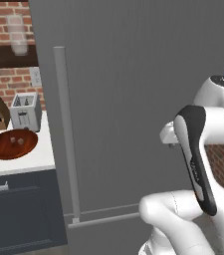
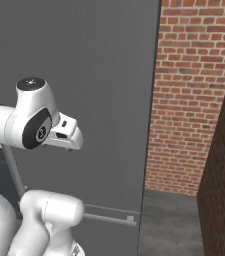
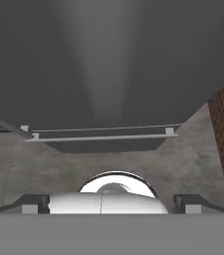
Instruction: Grab a lemon wedge from the fridge and one ice cube from the ice bowl, and put them in the glass of lemonade.
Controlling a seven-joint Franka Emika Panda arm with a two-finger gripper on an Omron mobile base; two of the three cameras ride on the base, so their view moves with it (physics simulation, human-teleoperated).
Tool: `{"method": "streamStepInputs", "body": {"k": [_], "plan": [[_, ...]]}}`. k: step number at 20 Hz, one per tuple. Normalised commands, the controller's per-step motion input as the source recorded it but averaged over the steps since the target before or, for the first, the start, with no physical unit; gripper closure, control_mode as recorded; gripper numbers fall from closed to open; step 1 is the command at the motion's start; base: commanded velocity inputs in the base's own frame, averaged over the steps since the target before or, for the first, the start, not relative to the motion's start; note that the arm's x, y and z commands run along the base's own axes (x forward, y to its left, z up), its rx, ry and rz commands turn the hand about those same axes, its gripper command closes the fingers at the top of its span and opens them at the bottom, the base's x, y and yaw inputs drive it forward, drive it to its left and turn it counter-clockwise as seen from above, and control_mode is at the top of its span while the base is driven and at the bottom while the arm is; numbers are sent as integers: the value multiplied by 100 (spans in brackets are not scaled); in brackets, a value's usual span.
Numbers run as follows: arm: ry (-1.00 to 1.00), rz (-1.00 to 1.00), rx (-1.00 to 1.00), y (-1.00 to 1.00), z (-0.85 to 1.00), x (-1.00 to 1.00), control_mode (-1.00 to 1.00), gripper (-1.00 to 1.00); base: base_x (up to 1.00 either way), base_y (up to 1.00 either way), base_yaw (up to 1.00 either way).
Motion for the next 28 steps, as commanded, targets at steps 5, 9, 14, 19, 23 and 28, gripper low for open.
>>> {"method": "streamStepInputs", "body": {"k": [5, 9, 14, 19, 23, 28], "plan": [[0, 0, 0, 0, -7, -8, 100, -100, -28, 0, 0], [0, 0, 0, 0, 0, 0, 100, -100, -34, 16, 0], [0, 0, 0, 0, 0, 0, 100, -100, -14, 78, 0], [0, 0, 0, 0, 0, 0, 100, -100, 0, 100, -2], [0, 0, 0, 0, 0, 0, 100, -100, 3, 100, -9], [0, 0, 0, 0, 0, 0, 100, -100, 22, 100, -11]]}}
